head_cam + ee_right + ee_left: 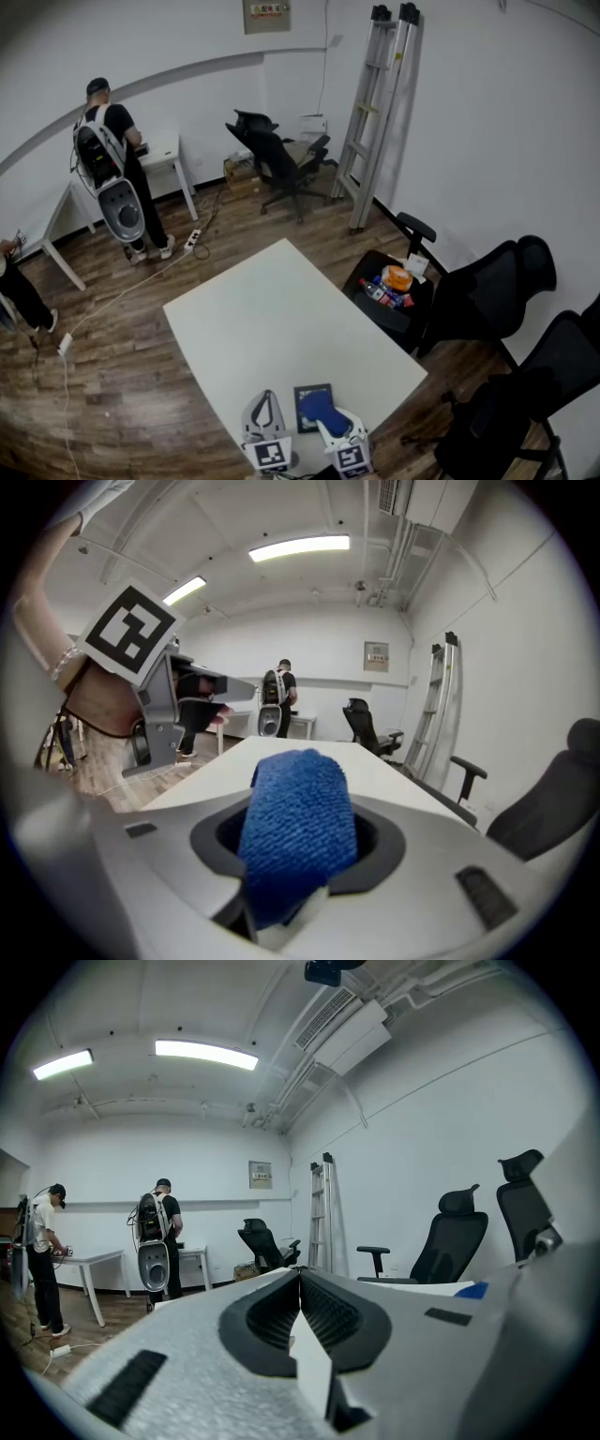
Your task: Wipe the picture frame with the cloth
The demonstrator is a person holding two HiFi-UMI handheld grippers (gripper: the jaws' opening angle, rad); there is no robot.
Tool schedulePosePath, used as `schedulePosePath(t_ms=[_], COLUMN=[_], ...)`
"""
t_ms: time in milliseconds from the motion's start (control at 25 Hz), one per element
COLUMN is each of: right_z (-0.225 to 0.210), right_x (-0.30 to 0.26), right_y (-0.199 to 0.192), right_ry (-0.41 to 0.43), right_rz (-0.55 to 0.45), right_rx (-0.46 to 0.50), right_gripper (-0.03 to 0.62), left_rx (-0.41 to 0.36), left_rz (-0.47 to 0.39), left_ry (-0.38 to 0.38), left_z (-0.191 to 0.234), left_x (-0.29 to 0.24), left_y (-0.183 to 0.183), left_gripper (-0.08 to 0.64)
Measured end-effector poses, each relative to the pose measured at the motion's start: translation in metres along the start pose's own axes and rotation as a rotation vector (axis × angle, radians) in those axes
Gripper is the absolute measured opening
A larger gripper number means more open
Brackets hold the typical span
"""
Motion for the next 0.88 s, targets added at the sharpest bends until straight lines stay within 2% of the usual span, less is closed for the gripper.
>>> schedulePosePath(t_ms=[240,320,400,480,560,760,880], right_z=[-0.046,-0.054,-0.053,-0.042,-0.023,0.029,0.04], right_x=[0.038,0.046,0.045,0.038,0.026,0.004,0.005], right_y=[-0.022,-0.021,-0.014,-0.002,0.006,0.016,0.011], right_ry=[-0.171,-0.203,-0.205,-0.17,-0.096,0.104,0.14], right_rz=[0.058,0.056,0.025,-0.022,-0.06,-0.061,-0.046], right_rx=[-0.002,-0.009,-0.026,-0.053,-0.044,-0.017,-0.011], right_gripper=[0.164,0.164,0.164,0.164,0.164,0.164,0.164], left_rx=[0.053,0.039,0.06,0.079,0.05,0.02,0.034], left_rz=[-0.016,0.004,-0.009,-0.015,0.013,0.034,0.053], left_ry=[-0.004,-0.017,-0.014,-0.008,-0.007,0.016,0.037], left_z=[-0.007,-0.01,-0.012,-0.012,-0.008,0.003,0.009], left_x=[-0.015,-0.016,-0.017,-0.018,-0.015,-0.005,0.002], left_y=[-0.004,-0.011,-0.011,-0.009,-0.009,-0.012,-0.016], left_gripper=[0.003,0.003,0.003,0.003,0.003,0.003,0.003])
Point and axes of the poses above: the fingertips, and each gripper's own axes: x backward along the fingers, z to its left, y out of its top, the point moved 4 cm from there along x, backward along the fingers, and after that the axes turned 13 degrees about -z, right-handed, at the moved point
